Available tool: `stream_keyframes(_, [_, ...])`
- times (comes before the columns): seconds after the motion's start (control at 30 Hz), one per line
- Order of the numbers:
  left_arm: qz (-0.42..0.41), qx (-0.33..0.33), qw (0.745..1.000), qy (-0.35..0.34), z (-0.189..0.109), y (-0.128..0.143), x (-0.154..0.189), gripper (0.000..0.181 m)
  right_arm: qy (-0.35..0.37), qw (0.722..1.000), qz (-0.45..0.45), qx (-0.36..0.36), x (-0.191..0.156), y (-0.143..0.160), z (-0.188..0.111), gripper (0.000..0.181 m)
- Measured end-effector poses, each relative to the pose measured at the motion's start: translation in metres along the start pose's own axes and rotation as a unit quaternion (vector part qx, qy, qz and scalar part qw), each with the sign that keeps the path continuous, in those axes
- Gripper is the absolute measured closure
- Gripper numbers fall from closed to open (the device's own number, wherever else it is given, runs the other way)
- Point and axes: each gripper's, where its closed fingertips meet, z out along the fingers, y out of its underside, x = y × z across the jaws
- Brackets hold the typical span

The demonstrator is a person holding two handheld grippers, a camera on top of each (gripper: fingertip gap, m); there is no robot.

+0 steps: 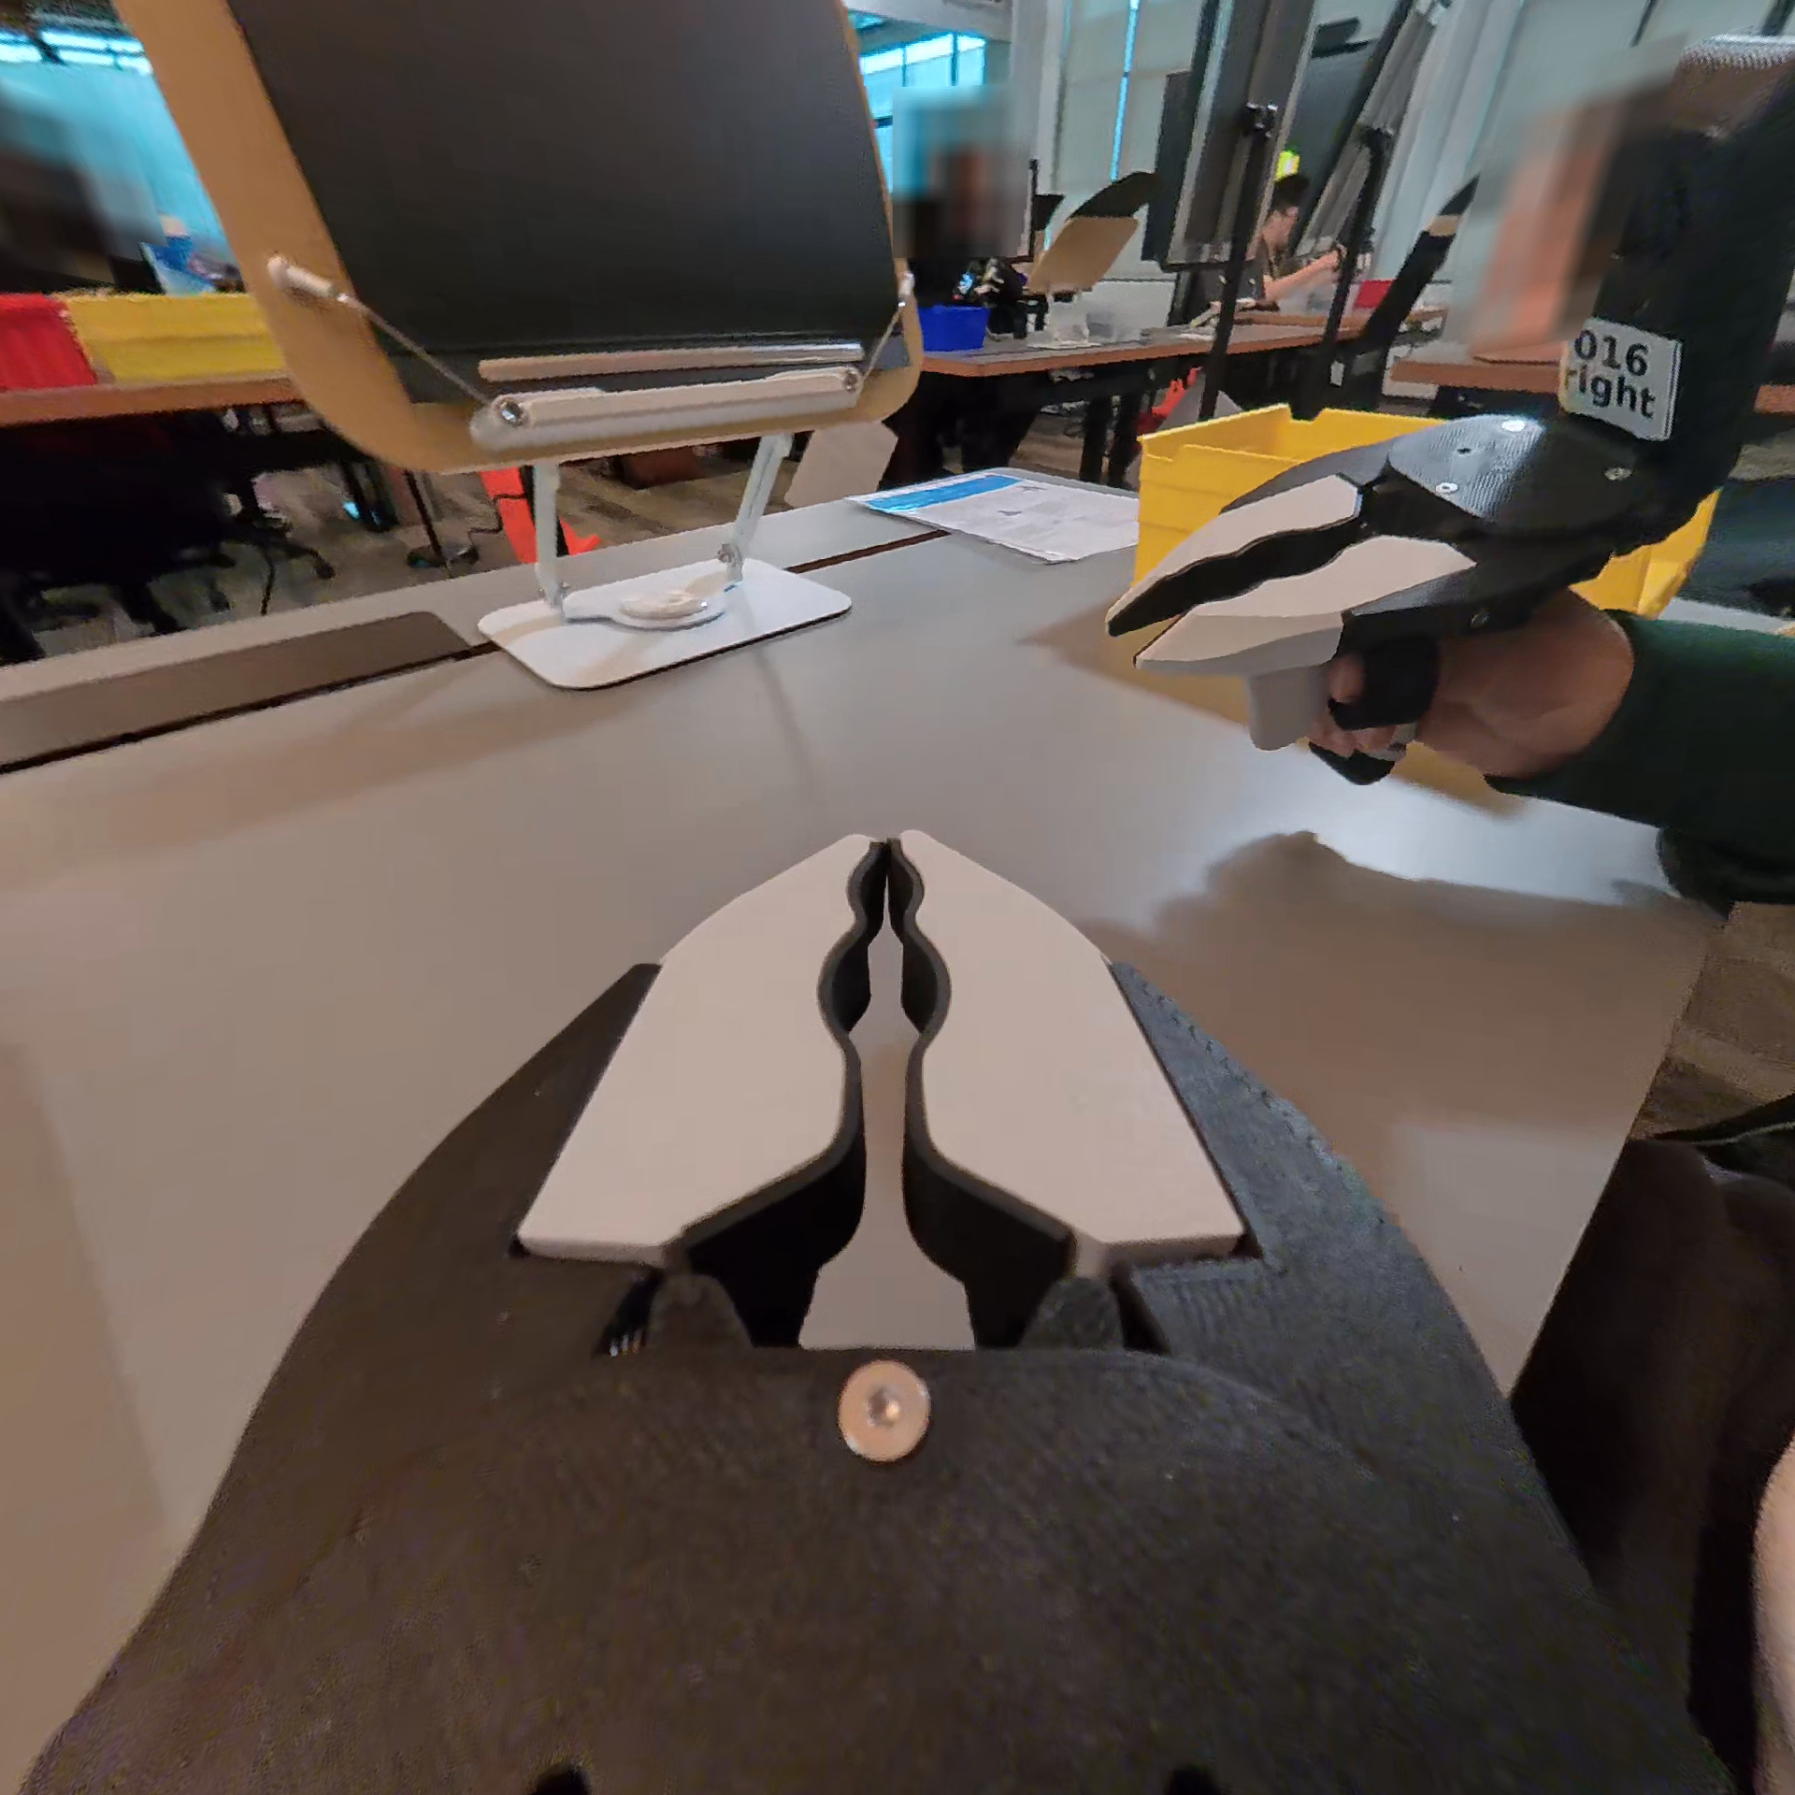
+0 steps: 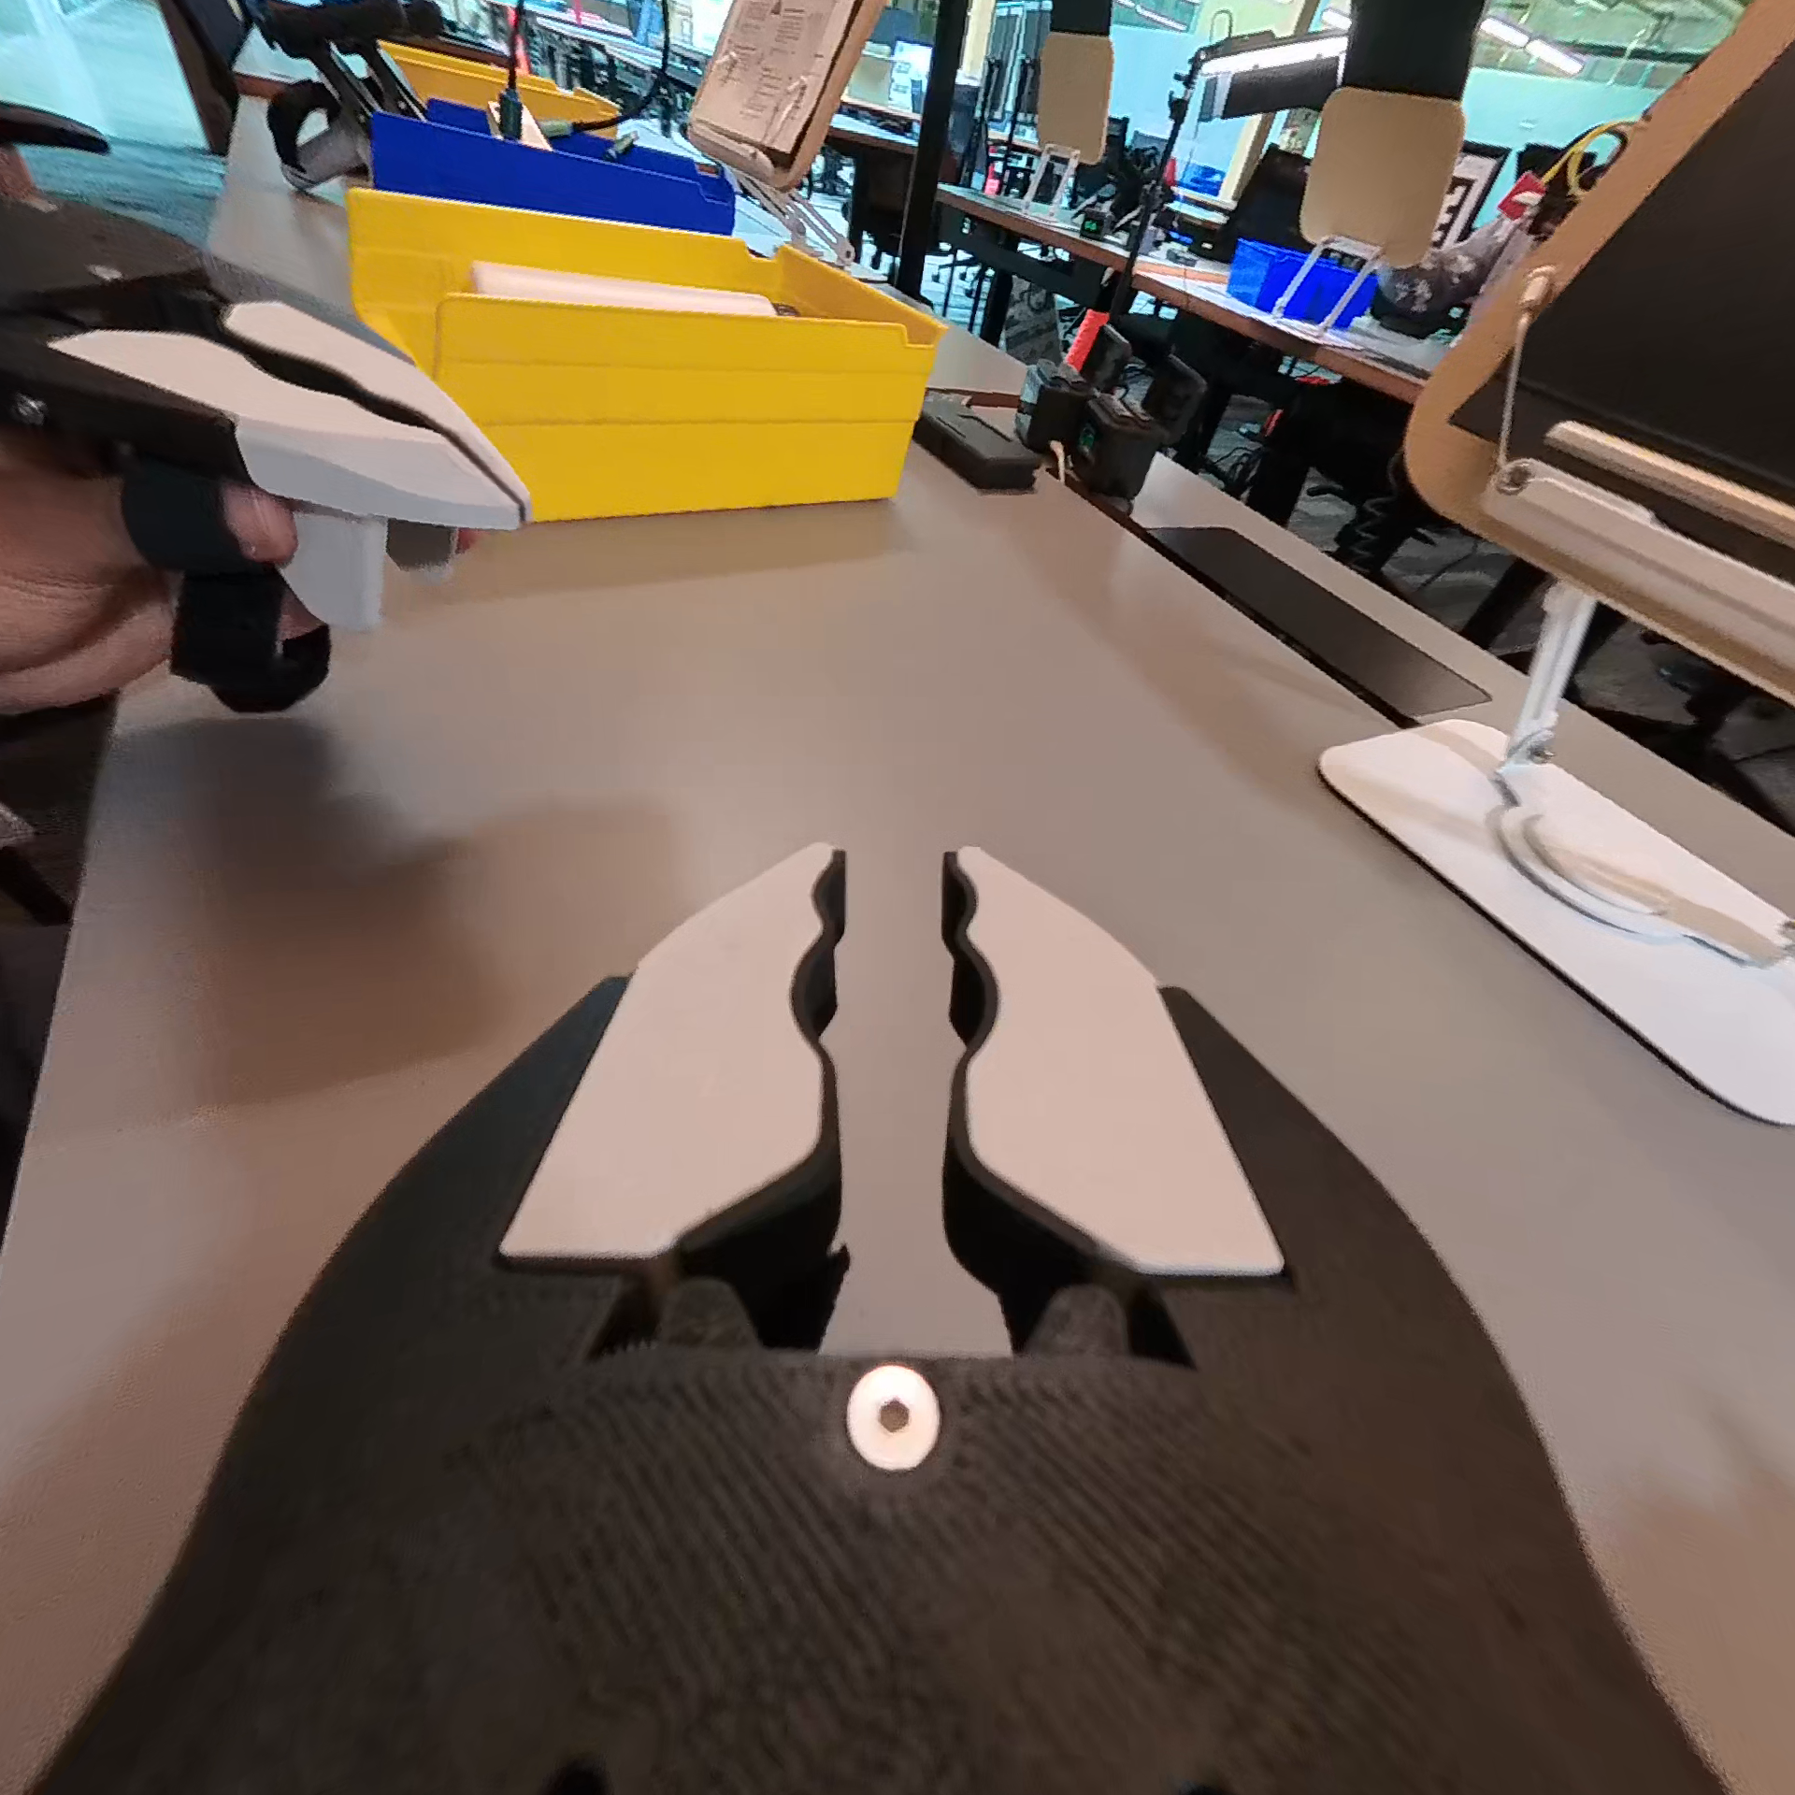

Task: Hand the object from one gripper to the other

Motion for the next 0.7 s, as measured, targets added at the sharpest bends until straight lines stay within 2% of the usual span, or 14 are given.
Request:
stream_keyframes(0.37, [-0.001, 0.000, 0.997, -0.077, -0.034, 0.002, -0.019, 0.181, -0.062, 0.998, 0.012, 0.004, -0.020, -0.007, 0.032, 0.164])
stream_keyframes(0.57, [-0.042, 0.006, 0.997, -0.061, -0.034, 0.003, -0.020, 0.181, -0.064, 0.998, 0.007, 0.001, -0.022, -0.007, 0.032, 0.164])
stream_keyframes(0.7, [-0.027, 0.006, 0.998, -0.057, -0.029, 0.001, -0.017, 0.181, -0.062, 0.998, 0.018, 0.001, -0.019, -0.004, 0.029, 0.164])
